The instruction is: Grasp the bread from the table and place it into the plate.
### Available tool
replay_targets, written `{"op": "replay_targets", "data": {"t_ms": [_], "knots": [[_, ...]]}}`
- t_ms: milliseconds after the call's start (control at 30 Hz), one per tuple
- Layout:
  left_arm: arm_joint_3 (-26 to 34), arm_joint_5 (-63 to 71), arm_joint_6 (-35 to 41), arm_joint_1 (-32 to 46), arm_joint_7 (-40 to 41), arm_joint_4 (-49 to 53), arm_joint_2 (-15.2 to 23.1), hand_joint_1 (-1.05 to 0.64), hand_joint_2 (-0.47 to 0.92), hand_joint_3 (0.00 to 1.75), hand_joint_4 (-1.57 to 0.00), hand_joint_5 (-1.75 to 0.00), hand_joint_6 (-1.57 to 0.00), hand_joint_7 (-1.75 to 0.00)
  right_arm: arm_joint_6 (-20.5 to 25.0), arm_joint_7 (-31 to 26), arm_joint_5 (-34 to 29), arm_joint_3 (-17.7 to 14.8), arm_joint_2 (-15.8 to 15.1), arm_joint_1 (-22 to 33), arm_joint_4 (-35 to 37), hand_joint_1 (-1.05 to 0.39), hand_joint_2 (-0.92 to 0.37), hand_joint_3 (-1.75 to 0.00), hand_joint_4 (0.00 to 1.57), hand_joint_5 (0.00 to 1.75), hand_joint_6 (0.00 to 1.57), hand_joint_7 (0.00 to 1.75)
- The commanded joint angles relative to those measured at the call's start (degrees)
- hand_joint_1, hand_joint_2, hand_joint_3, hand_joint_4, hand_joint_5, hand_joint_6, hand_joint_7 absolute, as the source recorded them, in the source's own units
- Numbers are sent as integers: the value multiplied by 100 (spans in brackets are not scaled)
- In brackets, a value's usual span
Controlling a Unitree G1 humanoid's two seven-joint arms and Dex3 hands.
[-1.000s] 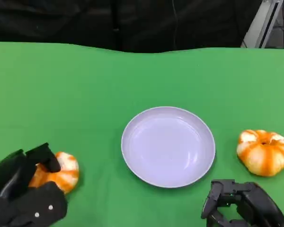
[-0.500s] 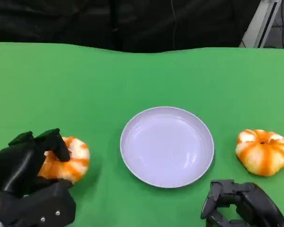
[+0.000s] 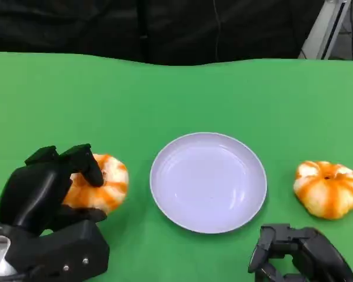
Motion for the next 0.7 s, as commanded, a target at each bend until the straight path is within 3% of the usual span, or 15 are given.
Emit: {"op": "replay_targets", "data": {"t_ms": [33,700], "knots": [[57,24,43,30,-51,-81,27,-12,81,0,-70,-175,-52,-171,-63,-19,18,-30,-59,23,19,-10,-66,-89,83,144,85,119],[51,85,31,0,-66,-180,-16,-12,81,0,-71,-175,-54,-169,-42,-25,17,-28,-55,29,9,-10,-67,-87,83,144,85,118]]}}
